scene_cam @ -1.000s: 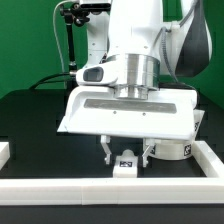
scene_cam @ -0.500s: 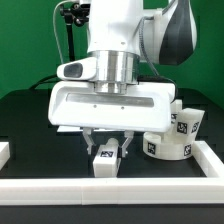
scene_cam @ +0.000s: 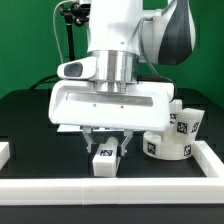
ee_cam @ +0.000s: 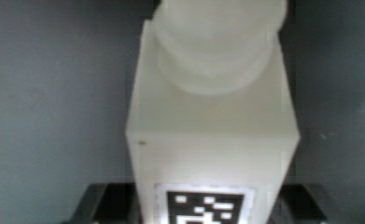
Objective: Assemble stool
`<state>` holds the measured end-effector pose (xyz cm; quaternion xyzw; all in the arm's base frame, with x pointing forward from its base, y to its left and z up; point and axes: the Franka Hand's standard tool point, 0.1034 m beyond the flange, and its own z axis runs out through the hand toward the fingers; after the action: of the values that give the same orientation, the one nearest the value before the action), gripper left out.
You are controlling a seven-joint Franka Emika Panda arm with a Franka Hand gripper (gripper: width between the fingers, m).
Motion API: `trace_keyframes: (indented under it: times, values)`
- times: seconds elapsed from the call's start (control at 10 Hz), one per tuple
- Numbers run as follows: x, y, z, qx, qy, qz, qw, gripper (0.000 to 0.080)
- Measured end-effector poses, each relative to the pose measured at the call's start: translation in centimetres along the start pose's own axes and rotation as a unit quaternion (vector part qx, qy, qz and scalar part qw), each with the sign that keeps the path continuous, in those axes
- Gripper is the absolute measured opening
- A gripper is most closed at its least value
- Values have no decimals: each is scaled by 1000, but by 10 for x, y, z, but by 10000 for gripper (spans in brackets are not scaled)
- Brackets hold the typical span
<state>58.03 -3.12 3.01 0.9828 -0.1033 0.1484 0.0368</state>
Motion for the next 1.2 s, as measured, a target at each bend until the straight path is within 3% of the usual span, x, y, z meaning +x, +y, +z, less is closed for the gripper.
trace_keyframes:
  times: [0.3, 0.5, 1.2]
  values:
    - [-28, 22, -6, -22, 31, -6, 999, 333]
    - [-37, 36, -8, -35, 48, -25, 998, 333]
    - [-44, 41, -10, -39, 52, -19, 998, 333]
